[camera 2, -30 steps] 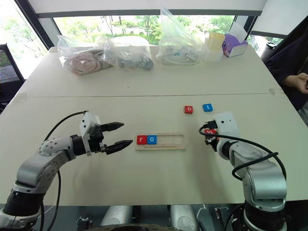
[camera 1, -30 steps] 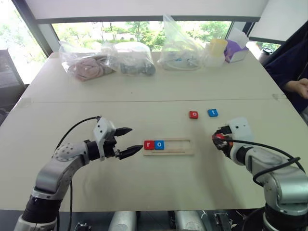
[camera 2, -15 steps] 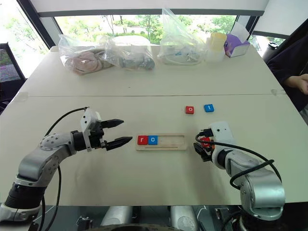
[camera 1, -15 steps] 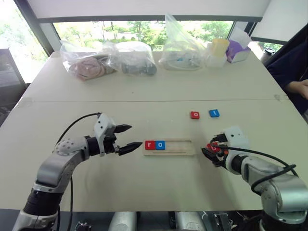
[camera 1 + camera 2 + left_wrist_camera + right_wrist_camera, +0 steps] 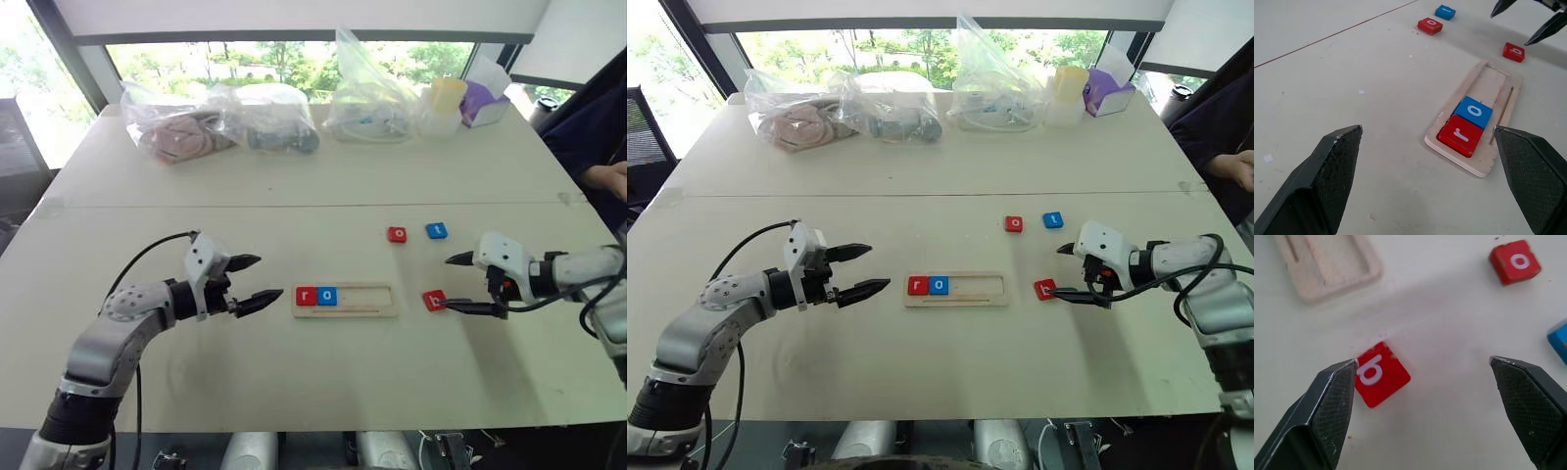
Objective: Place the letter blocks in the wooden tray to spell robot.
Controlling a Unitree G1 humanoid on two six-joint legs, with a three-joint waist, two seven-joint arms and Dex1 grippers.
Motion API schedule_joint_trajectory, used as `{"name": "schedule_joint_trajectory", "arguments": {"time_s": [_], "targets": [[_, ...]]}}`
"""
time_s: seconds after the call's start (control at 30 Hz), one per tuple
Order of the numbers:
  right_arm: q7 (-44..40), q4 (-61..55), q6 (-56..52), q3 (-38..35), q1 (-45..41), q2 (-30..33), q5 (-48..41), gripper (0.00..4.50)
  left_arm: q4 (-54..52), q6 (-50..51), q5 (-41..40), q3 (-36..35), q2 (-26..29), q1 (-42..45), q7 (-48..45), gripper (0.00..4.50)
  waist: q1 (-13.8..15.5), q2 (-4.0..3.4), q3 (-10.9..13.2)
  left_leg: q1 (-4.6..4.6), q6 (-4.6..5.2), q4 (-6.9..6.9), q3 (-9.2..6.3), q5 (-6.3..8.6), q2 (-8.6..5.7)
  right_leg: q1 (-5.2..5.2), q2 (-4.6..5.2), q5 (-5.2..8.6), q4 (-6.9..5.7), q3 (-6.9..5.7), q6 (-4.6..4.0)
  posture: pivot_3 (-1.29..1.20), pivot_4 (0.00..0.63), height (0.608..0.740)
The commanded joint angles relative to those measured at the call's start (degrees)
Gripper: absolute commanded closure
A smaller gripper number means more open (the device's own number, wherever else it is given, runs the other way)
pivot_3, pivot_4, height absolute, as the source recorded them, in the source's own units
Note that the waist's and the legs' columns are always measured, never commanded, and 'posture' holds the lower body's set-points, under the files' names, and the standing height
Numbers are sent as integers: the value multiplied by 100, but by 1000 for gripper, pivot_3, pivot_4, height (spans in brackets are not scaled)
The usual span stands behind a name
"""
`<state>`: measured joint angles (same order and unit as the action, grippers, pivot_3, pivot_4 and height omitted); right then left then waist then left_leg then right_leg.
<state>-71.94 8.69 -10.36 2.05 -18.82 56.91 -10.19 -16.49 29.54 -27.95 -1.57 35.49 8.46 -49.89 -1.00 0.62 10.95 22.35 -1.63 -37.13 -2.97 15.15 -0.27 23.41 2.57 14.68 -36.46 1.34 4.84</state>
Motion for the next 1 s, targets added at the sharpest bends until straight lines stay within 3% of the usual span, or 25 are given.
{"name": "schedule_joint_trajectory", "arguments": {"time_s": [0.03, 0.47, 0.57, 0.73, 1.0], "targets": [[-432, 477, 507, 141, -307, -56, 52, 68, -312, -79, -60, -224, 59, -107, 76, 0, 11, 0, 0, 0, 0, 0, -2, 0, 0, 0, 0, 0, 0, 0, 0, 0, 150, 740], [-688, 971, 925, 412, -283, -197, 252, 68, -466, -37, -80, -350, 132, -265, 176, 0, 35, -1, -1, -2, -1, -4, -23, 0, -2, -4, 8, 1, 0, 3, -9, 0, 150, 740], [-654, 983, 957, 398, -257, -268, 244, 899, -423, -70, -54, -328, 127, -258, 160, 0, 23, -1, -1, -6, -1, -4, -22, 0, -2, -7, 7, 0, 0, 3, -10, 0, 150, 740], [-622, 839, 879, 383, -243, -411, 165, 3428, -333, -95, -31, -313, 135, -201, 122, 0, 23, 0, -2, -8, -1, -5, -23, 0, 0, -10, 5, -2, 0, 3, -11, 0, 150, 740], [-546, -121, 200, 222, -493, -558, -181, 3415, -339, -52, -46, -321, 130, -140, 145, 0, 20, -6, 0, -10, -1, -2, -23, 0, 2, -8, 2, -7, -2, 4, -8, 0, 150, 740]]}}
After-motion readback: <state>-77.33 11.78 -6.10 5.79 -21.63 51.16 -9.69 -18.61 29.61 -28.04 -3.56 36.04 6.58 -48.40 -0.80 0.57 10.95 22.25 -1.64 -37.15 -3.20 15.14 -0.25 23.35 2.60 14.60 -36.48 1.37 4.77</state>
